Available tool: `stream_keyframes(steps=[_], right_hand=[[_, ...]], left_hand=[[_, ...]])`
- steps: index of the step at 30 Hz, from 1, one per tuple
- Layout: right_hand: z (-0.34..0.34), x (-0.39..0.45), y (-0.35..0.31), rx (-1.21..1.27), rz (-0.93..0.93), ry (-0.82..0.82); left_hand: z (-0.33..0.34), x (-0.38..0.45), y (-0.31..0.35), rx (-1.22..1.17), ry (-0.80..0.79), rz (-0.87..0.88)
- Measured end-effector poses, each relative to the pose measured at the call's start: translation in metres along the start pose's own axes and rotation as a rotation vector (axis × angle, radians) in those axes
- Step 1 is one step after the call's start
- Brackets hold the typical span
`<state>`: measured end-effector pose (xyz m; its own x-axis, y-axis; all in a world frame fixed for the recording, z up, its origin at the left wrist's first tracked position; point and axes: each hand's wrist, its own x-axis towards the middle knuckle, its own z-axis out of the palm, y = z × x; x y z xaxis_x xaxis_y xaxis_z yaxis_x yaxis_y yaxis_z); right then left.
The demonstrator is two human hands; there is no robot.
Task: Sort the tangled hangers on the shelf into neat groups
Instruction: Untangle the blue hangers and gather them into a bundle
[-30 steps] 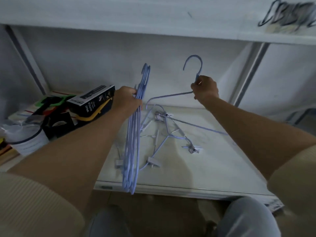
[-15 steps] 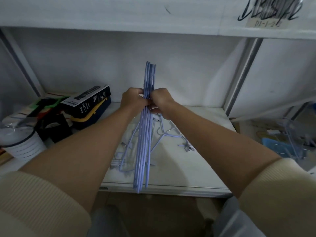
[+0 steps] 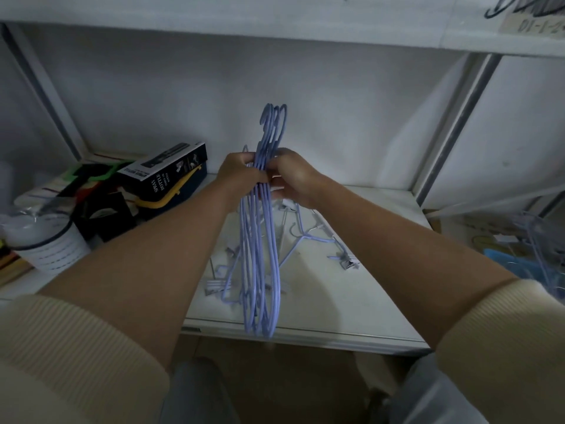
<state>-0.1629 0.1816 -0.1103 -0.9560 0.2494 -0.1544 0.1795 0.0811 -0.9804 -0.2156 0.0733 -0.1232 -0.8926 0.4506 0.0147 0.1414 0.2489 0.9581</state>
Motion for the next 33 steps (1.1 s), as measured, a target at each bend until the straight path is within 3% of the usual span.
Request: stream_keyframes(steps=[5,7,14,20,28,33], right_hand=[[-0.018,0.015,0.028,-0.022,0.111,0.204],[-0.027,0.025,0.050,-0.150,0.158,0.274],[-0.041,0.050,0.129,-0.807,0.290,0.267],[-0.046,0.063,0.171,-1.065,0.244,0.167],[-0.048,0.053,0.170,-1.257,0.129,0.107],[-0.052,0.048,0.148,-1.374,0.025,0.165]], left_hand=[[-0.021,0.002,-0.017,0.066,0.029,0.044],[-0.027,0.005,-0.025,0.092,0.017,0.058],[-0.028,0.009,-0.047,0.146,0.000,0.049],[-0.030,0.018,-0.058,0.163,-0.017,0.039],[-0.031,0.024,-0.061,0.221,-0.028,0.044],[-0.038,0.024,-0.050,0.244,0.014,0.058]])
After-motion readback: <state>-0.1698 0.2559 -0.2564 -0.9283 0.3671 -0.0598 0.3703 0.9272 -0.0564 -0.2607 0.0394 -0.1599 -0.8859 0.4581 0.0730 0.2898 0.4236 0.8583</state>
